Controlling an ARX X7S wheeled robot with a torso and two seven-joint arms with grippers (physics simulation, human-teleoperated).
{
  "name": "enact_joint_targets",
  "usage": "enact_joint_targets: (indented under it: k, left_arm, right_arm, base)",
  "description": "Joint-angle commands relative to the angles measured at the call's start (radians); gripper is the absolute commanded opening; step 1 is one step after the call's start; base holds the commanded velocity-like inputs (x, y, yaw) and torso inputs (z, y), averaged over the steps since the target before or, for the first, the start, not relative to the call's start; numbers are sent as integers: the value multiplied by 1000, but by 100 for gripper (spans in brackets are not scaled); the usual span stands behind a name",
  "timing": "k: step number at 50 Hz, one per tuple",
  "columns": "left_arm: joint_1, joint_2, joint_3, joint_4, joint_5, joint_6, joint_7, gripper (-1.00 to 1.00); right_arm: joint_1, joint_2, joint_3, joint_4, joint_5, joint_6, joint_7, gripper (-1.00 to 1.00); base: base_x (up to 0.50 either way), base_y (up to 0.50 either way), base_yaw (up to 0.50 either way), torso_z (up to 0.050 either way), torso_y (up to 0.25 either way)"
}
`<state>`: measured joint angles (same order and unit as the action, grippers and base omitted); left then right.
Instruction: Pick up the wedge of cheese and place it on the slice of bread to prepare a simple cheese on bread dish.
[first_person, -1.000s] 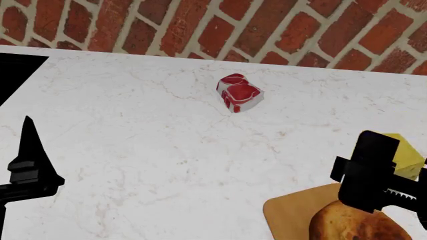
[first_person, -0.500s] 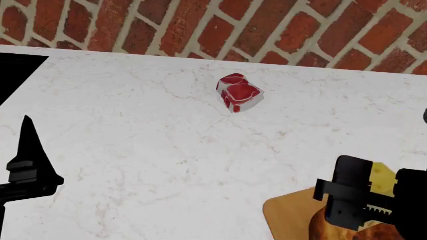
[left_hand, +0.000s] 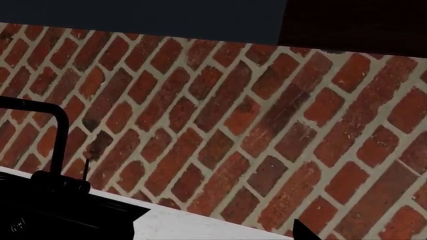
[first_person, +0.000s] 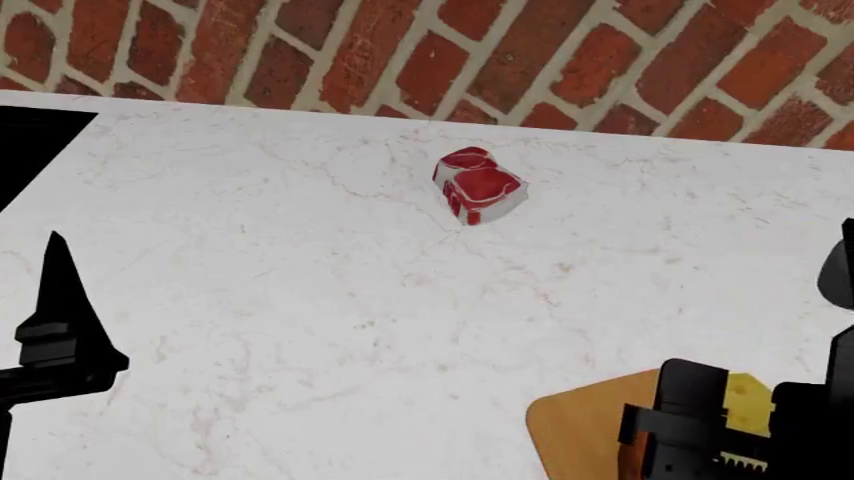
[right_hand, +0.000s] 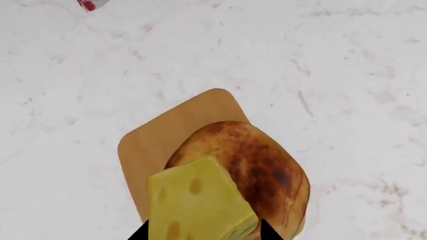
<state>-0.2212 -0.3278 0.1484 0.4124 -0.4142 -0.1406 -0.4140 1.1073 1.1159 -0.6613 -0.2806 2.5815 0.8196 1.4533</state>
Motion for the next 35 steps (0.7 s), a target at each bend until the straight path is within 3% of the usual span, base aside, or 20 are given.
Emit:
enact_joint_targets:
  k: [1, 35]
  left_arm:
    - [-2, -2, 4, -2, 1, -1, -5, 100]
    - [-4, -11, 10, -1, -3, -5, -19, 100]
  right_arm:
    - [-29, 6, -10, 11, -50, 18, -57, -100]
    - [-56, -20, -35, 99, -168, 46, -151, -100]
  base:
    - [0, 0, 0, 0, 0]
    - [0, 0, 0, 0, 0]
